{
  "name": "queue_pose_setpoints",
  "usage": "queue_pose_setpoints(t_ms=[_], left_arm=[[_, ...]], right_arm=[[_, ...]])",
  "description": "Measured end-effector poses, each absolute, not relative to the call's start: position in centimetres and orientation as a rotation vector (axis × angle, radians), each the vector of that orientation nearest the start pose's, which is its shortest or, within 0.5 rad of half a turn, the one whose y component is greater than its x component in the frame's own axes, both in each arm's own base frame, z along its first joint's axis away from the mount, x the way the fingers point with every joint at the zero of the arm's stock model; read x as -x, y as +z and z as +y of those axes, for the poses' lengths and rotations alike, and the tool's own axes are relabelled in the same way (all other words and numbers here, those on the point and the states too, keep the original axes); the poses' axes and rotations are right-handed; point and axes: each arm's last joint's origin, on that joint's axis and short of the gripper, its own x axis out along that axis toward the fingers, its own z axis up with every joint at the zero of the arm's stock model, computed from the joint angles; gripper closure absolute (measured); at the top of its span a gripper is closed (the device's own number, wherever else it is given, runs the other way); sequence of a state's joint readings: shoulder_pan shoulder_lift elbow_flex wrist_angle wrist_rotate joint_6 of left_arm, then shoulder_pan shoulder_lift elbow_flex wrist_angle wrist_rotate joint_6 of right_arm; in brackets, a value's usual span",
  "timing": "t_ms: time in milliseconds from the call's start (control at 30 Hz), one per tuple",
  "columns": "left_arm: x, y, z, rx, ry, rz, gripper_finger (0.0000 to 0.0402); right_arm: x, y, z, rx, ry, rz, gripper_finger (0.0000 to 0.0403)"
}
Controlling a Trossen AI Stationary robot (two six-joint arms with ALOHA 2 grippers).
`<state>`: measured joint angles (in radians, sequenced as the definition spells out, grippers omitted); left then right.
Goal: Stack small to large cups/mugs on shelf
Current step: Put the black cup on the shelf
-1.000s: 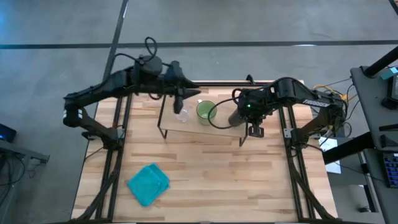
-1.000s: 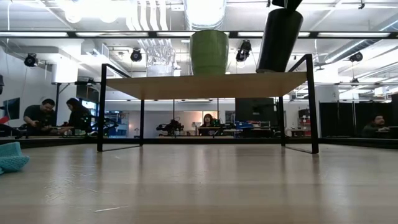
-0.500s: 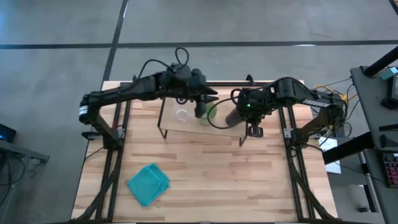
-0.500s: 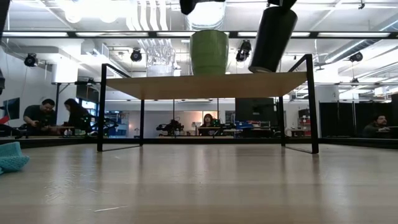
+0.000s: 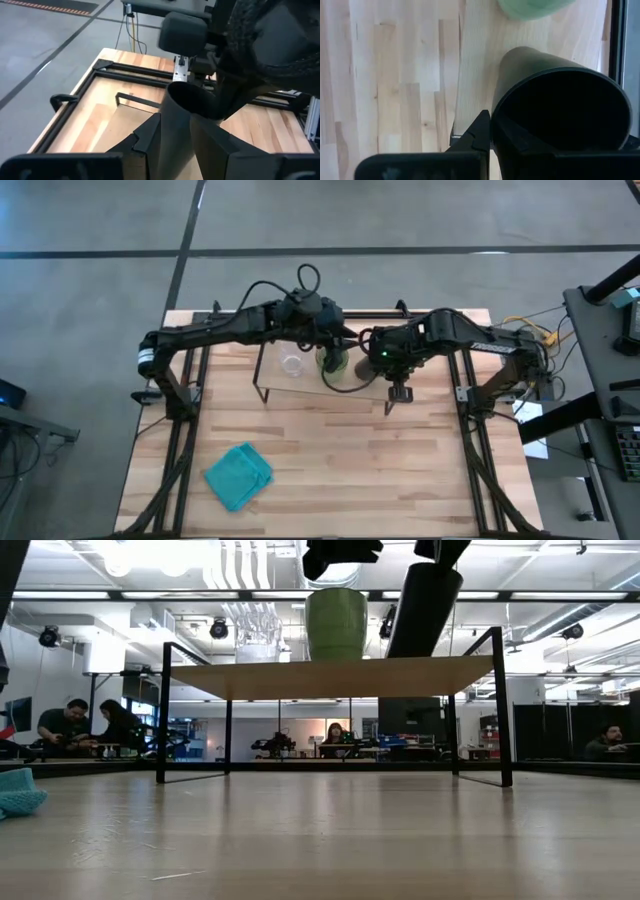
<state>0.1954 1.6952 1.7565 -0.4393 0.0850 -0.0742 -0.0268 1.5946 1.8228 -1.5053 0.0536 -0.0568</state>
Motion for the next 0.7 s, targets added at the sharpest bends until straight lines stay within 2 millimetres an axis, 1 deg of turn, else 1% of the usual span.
queue_pose_setpoints(t_ms=[100,267,400,533,700], left_arm=[[-37.7,40.5,7.0,0.125,0.116,0.363,0.0311],[-37.9,40.4,7.1,0.126,0.116,0.365,0.0311],[-37.9,40.4,7.0,0.125,0.114,0.362,0.0311],[-38.0,40.4,7.0,0.128,0.112,0.36,0.0311],[-38.2,40.2,7.0,0.174,0.111,0.361,0.0311]], right_arm=[[-28.0,39.3,-0.9,0.068,-0.036,1.273,0.0394],[-27.8,41.2,-1.0,0.058,-0.039,1.197,0.0395],[-27.3,42.3,-1.1,0.055,-0.044,1.199,0.0395],[-27.4,42.6,-1.2,0.041,-0.038,1.187,0.0395],[-27.8,41.9,-1.2,0.025,-0.035,1.211,0.0395]])
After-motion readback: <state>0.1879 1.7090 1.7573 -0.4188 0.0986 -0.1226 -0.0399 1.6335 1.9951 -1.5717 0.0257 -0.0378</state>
